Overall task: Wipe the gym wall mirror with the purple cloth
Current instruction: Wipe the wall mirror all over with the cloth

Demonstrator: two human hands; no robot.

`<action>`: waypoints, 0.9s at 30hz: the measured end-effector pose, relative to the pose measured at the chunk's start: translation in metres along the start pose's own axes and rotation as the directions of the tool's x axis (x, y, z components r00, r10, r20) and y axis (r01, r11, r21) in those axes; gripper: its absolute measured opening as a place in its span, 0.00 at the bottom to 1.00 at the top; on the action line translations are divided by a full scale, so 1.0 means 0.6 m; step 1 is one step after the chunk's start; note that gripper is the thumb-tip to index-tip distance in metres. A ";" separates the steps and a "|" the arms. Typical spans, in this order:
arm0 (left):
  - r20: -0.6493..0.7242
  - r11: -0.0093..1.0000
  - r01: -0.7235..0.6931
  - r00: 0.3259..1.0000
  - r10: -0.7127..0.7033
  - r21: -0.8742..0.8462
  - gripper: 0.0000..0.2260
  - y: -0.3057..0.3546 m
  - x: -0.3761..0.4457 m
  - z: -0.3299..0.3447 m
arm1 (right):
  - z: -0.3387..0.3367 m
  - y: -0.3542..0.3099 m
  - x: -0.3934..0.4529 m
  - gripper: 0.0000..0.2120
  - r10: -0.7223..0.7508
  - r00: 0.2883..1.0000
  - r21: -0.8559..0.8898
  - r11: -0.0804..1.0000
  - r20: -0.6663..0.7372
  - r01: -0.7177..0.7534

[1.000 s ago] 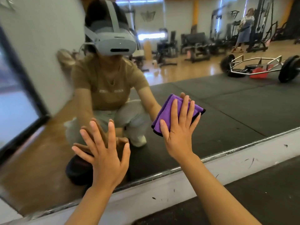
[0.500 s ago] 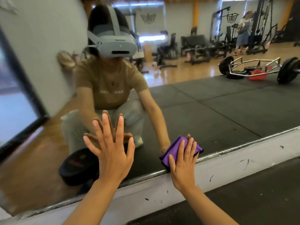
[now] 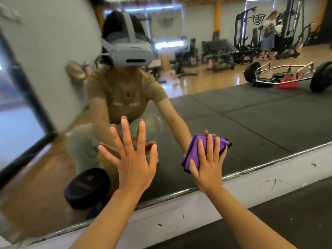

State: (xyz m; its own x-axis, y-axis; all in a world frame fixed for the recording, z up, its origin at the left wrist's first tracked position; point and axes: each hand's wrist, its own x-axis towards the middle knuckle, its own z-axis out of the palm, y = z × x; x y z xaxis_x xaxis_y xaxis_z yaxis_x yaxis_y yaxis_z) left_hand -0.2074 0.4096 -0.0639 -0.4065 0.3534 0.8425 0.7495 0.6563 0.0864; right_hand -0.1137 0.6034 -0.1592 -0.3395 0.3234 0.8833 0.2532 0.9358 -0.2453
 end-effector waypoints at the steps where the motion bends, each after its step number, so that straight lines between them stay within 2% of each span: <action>1: 0.003 1.000 -0.001 1.000 0.001 0.001 0.31 -0.001 0.000 0.000 | 0.008 0.011 -0.044 0.30 0.013 0.999 0.009 1.000 0.048 -0.013; 4: 0.008 1.000 -0.007 1.000 0.007 0.025 0.31 -0.001 0.002 0.004 | 0.021 0.044 -0.140 0.29 0.042 0.983 -0.021 0.999 0.178 -0.039; 10: 0.028 0.998 -0.022 0.999 0.021 0.062 0.33 -0.007 0.000 0.009 | 0.016 0.059 -0.134 0.28 0.023 0.969 0.001 1.000 0.246 -0.024; 13: 0.024 0.997 -0.020 1.000 0.018 0.072 0.34 -0.006 0.002 0.010 | -0.002 0.065 -0.058 0.28 -0.013 0.987 0.006 1.000 0.159 0.012; 15: 0.020 0.997 -0.019 1.000 0.018 0.072 0.34 -0.006 0.003 0.009 | -0.022 0.057 0.021 0.29 -0.092 0.993 -0.025 0.995 0.075 0.094; 20: 0.012 0.997 -0.017 1.000 0.016 0.076 0.33 -0.005 0.003 0.010 | -0.072 0.007 0.192 0.32 -0.261 0.963 -0.130 0.959 -0.066 0.251; 23: 0.015 0.996 -0.019 1.000 0.017 0.084 0.33 -0.004 0.004 0.010 | -0.080 -0.005 0.218 0.37 -0.270 0.957 -0.125 0.958 -0.106 0.257; 27: 0.017 0.996 -0.021 1.000 0.020 0.089 0.33 -0.005 0.004 0.009 | -0.059 0.009 0.175 0.39 -0.270 0.950 -0.142 0.958 -0.154 0.249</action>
State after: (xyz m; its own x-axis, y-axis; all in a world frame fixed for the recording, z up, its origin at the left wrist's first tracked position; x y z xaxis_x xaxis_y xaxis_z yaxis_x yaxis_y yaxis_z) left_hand -0.2133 0.4119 -0.0651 -0.4006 0.3779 0.8347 0.7085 0.7054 0.0206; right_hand -0.1156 0.6376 -0.0535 -0.2515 0.0327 0.9673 0.2868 0.9571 0.0422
